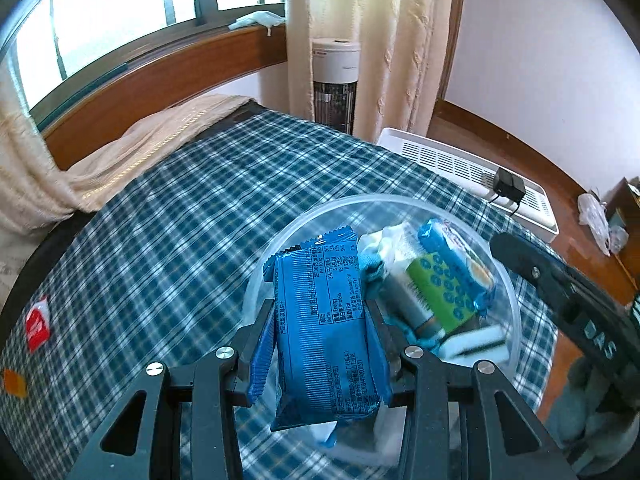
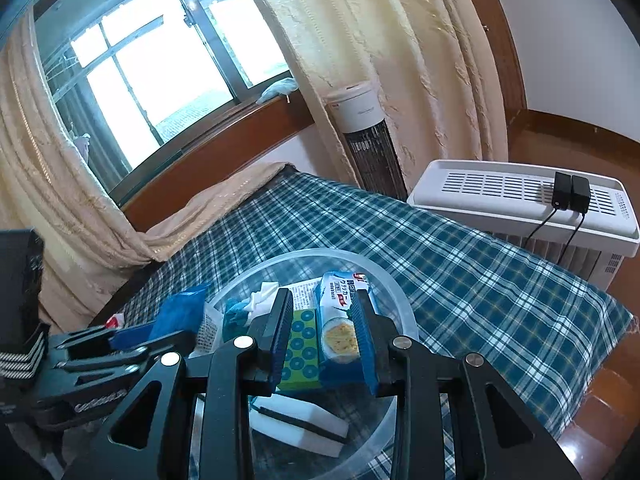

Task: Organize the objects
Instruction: 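Lower the blue packet with the left gripper while the right lowers the green block into the bowl, then open both grippers in the bowl and withdraw them toward the remaining items, then grasp the orange brick with the left gripper while the right grasps the red glue packet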

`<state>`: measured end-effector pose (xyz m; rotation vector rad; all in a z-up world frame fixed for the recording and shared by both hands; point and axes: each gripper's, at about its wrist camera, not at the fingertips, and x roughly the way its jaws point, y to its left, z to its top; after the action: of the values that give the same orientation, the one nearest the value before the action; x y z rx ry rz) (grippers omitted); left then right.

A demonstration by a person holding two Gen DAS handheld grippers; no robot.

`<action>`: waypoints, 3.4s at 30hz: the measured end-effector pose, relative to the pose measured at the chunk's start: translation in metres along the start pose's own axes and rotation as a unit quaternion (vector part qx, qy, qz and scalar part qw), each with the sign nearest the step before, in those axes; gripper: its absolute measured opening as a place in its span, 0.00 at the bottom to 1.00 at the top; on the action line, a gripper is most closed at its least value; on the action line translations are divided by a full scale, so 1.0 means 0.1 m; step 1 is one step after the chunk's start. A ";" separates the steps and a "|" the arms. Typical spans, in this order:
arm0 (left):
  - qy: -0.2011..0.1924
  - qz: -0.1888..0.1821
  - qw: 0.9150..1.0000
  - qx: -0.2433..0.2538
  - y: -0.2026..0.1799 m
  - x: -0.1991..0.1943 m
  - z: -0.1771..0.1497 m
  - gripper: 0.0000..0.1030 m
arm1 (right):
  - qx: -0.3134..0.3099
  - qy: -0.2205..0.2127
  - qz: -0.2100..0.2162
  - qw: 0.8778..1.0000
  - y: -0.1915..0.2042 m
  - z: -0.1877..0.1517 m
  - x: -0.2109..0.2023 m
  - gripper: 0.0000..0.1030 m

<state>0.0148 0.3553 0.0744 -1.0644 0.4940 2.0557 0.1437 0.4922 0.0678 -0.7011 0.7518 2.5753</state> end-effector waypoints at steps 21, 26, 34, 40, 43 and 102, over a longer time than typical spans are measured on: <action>0.006 -0.021 1.000 -0.016 0.00 0.27 0.23 0.70 | 0.006 0.010 0.009 1.000 -0.06 -0.01 0.09 0.32; -0.010 -0.019 0.999 -0.027 0.09 0.13 0.22 0.80 | 0.005 0.011 0.011 1.000 -0.04 -0.02 0.08 0.31; -0.027 -0.005 0.999 -0.039 0.19 -0.03 0.16 0.81 | 0.002 0.006 0.014 1.000 0.00 -0.02 0.02 0.31; -0.023 0.004 0.998 -0.050 0.24 -0.06 0.07 0.84 | -0.003 0.005 0.020 1.000 0.08 -0.03 -0.02 0.32; -0.025 0.009 0.998 -0.055 0.29 -0.11 0.02 0.85 | -0.004 0.003 0.023 1.000 0.12 -0.04 -0.06 0.39; -0.067 0.208 0.943 -0.252 2.60 -1.01 -1.40 0.95 | -0.178 0.105 0.120 0.971 2.46 -0.85 0.34 0.66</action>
<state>-0.0745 0.0566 0.0745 -1.1650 0.1201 2.7040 0.0318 0.2553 0.0843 -1.0627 0.4587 2.9279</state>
